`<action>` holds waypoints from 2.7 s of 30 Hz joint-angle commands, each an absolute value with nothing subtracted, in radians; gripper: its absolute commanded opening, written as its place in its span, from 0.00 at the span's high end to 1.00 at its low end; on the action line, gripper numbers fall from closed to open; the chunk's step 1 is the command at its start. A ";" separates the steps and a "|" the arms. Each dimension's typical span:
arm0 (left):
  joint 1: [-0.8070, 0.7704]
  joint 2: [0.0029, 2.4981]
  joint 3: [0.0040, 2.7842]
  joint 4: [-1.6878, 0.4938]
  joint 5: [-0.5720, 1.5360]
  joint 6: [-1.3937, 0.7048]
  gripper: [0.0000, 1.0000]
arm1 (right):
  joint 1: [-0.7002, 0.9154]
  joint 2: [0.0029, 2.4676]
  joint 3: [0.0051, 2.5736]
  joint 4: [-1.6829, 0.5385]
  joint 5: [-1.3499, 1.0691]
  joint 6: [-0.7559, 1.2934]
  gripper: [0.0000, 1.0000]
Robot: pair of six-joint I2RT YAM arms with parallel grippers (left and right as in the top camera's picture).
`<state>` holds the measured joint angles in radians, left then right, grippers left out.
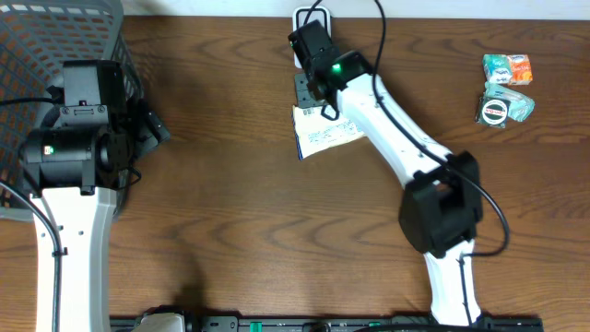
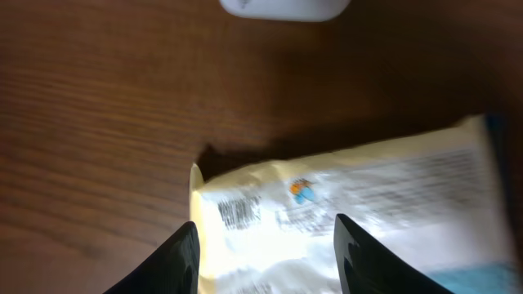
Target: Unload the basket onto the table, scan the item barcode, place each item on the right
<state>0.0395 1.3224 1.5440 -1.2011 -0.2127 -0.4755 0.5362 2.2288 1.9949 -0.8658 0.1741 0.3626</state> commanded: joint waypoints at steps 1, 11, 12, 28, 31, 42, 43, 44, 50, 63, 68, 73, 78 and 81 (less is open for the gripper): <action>0.047 1.326 1.541 -1.204 -0.225 -0.492 0.02 | 0.546 2.346 1.993 -0.838 0.023 0.413 0.52; 0.047 1.326 1.541 -1.204 -0.225 -0.492 0.02 | 0.649 2.289 1.996 -0.889 -0.141 0.317 0.45; 0.047 1.326 1.541 -1.204 -0.225 -0.492 0.02 | 0.649 2.262 1.996 -0.902 -0.120 0.318 0.45; 0.047 1.326 1.541 -1.204 -0.225 -0.492 0.02 | 0.526 2.168 1.995 -1.025 0.211 0.417 0.01; 0.047 1.326 1.541 -1.204 -0.225 -0.492 0.02 | 0.422 2.216 1.995 -0.999 0.041 0.436 0.01; 0.047 1.326 1.541 -1.204 -0.225 -0.492 0.02 | 0.250 2.431 1.994 -0.870 -0.716 0.231 0.01; 0.047 1.326 1.541 -1.204 -0.225 -0.492 0.02 | 0.254 2.450 1.994 -0.870 -0.717 0.231 0.01; 0.047 1.326 1.541 -1.204 -0.225 -0.492 0.02 | 0.257 2.458 1.995 -0.868 -0.717 0.231 0.01; 0.047 1.326 1.541 -1.204 -0.225 -0.492 0.02 | 0.308 2.537 1.994 -0.831 -0.716 0.250 0.20; 0.047 1.326 1.541 -1.204 -0.225 -0.492 0.02 | 0.268 2.319 1.996 -0.916 -0.859 0.152 0.99; 0.047 1.326 1.541 -1.204 -0.225 -0.492 0.02 | 0.270 2.118 1.996 -0.936 -0.890 0.004 0.99; 0.047 1.326 1.541 -1.204 -0.225 -0.492 0.02 | 0.246 1.987 1.996 -0.918 -1.024 -0.210 0.99; 0.047 1.326 1.541 -1.204 -0.225 -0.492 0.02 | 0.239 1.945 1.996 -0.887 -1.024 -0.195 0.99; 0.047 1.326 1.541 -1.204 -0.225 -0.492 0.02 | 0.234 1.945 1.996 -0.878 -1.023 -0.173 0.99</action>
